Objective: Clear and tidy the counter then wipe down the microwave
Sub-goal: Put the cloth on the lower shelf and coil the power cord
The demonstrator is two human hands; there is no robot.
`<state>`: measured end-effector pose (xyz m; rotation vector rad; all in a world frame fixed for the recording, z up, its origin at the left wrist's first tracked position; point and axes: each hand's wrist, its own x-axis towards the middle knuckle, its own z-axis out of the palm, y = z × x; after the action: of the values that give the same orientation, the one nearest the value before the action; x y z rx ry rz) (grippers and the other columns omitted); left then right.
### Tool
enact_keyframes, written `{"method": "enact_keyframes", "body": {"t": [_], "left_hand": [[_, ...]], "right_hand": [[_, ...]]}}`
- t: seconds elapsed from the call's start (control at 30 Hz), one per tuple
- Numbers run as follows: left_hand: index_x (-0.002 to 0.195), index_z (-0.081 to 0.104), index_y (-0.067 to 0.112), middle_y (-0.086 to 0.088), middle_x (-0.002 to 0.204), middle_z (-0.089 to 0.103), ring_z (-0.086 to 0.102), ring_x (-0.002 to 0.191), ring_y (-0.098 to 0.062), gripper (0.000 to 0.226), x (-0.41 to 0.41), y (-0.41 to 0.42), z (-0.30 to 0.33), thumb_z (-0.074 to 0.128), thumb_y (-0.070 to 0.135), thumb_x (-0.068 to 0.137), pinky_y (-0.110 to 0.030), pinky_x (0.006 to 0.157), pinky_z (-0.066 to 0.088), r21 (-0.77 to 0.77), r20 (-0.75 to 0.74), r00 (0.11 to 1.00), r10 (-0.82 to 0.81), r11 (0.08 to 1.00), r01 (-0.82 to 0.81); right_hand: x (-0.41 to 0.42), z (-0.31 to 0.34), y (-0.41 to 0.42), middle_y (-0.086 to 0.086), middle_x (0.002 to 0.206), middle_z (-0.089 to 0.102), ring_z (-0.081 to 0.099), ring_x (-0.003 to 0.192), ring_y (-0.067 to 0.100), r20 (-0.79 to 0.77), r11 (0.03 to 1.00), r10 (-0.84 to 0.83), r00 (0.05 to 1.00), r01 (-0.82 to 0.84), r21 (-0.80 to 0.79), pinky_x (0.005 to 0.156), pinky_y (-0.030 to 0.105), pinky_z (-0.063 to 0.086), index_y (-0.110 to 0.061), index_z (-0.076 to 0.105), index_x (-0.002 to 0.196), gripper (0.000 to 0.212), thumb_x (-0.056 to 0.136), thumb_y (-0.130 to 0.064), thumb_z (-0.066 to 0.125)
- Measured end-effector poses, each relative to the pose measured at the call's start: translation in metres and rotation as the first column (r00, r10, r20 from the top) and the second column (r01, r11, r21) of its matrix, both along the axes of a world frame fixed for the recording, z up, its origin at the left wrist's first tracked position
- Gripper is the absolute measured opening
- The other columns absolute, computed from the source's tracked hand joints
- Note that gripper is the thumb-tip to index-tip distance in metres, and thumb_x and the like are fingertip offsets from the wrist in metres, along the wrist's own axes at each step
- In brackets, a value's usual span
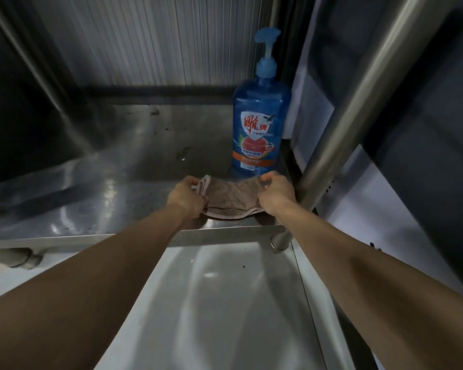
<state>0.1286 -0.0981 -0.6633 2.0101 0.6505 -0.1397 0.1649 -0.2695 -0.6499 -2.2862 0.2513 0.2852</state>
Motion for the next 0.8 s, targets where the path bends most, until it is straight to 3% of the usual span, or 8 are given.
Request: {"method": "enact_keyframes", "body": {"t": [0.17,0.33,0.43,0.57,0.8], "left_hand": [[0.132,0.048,0.019,-0.01,0.124,0.061,0.057,0.115,-0.029,0.056,-0.006,0.004,-0.01,0.065,0.01,0.08,-0.029,0.094,0.045,0.309,-0.093,0.981,-0.171,0.931,0.192],[0.138,0.037,0.023,-0.012,0.14,0.04,0.038,0.13,-0.035,0.077,-0.02,0.01,0.003,0.077,0.025,0.073,-0.043,0.105,0.04,0.445,-0.203,0.925,-0.322,0.811,0.38],[0.138,0.035,0.024,-0.011,0.139,0.037,0.031,0.133,-0.034,0.071,-0.035,0.01,0.025,0.071,0.03,0.077,-0.048,0.105,0.038,0.491,-0.242,0.896,-0.373,0.749,0.444],[0.141,0.028,0.022,-0.011,0.138,0.038,0.032,0.131,-0.032,0.068,-0.066,0.001,0.071,0.063,0.021,0.083,-0.049,0.104,0.039,0.485,-0.345,0.84,-0.419,0.687,0.541],[0.145,0.025,0.02,-0.01,0.143,0.037,0.031,0.133,-0.031,0.076,-0.129,-0.012,0.196,0.068,0.02,0.082,-0.042,0.106,0.036,0.413,-0.422,0.775,-0.47,0.662,0.626]], "right_hand": [[-0.012,-0.008,0.002,0.009,0.138,0.045,0.043,0.128,0.029,0.0,0.97,0.147,0.989,-0.144,-0.196,0.103,0.04,0.042,-0.019,0.038,0.139,0.061,0.085,-0.006,0.063],[-0.031,0.001,-0.005,0.01,0.139,0.037,0.031,0.13,0.03,-0.016,0.82,0.388,0.922,-0.353,-0.45,0.108,0.039,0.033,-0.016,0.036,0.137,0.066,0.08,-0.012,0.069],[-0.052,0.02,-0.006,0.008,0.142,0.036,0.031,0.13,0.028,-0.043,0.775,0.452,0.891,-0.415,-0.476,0.108,0.037,0.032,-0.017,0.034,0.14,0.072,0.078,-0.008,0.069],[-0.083,0.067,-0.008,0.007,0.145,0.033,0.031,0.13,0.028,-0.113,0.69,0.541,0.833,-0.516,-0.507,0.106,0.035,0.032,-0.019,0.028,0.143,0.076,0.08,-0.01,0.069],[-0.132,0.189,-0.008,0.01,0.145,0.033,0.033,0.129,0.031,-0.197,0.645,0.56,0.805,-0.573,-0.506,0.106,0.036,0.037,-0.013,0.03,0.141,0.069,0.081,-0.009,0.065]]}}
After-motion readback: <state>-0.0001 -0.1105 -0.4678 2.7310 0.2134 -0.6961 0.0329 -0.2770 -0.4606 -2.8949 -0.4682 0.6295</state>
